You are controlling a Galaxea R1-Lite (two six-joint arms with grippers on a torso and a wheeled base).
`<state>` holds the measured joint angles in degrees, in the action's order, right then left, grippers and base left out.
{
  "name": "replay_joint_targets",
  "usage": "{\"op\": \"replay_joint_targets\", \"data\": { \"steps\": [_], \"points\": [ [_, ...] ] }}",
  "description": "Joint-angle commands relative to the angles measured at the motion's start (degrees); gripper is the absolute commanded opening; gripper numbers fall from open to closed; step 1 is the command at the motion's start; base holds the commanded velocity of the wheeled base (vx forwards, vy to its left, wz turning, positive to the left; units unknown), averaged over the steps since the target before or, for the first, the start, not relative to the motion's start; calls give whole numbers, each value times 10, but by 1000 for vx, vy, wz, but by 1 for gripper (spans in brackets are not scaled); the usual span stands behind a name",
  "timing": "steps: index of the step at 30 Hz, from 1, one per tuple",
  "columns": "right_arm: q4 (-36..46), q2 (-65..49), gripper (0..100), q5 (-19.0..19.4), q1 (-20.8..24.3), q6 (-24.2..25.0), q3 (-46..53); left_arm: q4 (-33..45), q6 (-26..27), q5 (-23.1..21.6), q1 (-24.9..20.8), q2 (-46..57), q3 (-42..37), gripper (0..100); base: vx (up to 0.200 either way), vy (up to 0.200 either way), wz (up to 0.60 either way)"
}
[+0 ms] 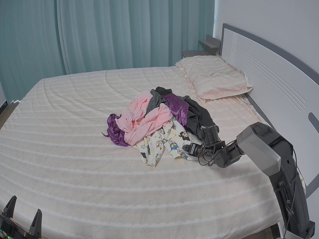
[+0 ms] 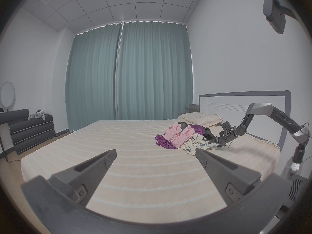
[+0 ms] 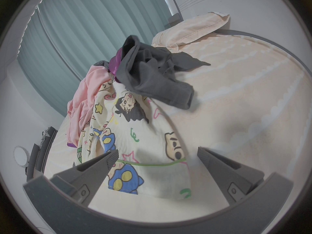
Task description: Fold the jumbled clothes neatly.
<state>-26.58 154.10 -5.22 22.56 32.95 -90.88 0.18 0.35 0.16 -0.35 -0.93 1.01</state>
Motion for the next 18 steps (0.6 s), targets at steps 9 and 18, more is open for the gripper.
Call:
{"op": "replay_joint_targets", "data": {
  "steps": [9,18],
  "points": [
    [44,27,100,-1,43,4,-83,0,0,0,0,9,-8,100,0,0,0],
    [101,38,0,-1,56,-1,-130,0,0,0,0,9,-8,100,0,0,0]
  ]
}}
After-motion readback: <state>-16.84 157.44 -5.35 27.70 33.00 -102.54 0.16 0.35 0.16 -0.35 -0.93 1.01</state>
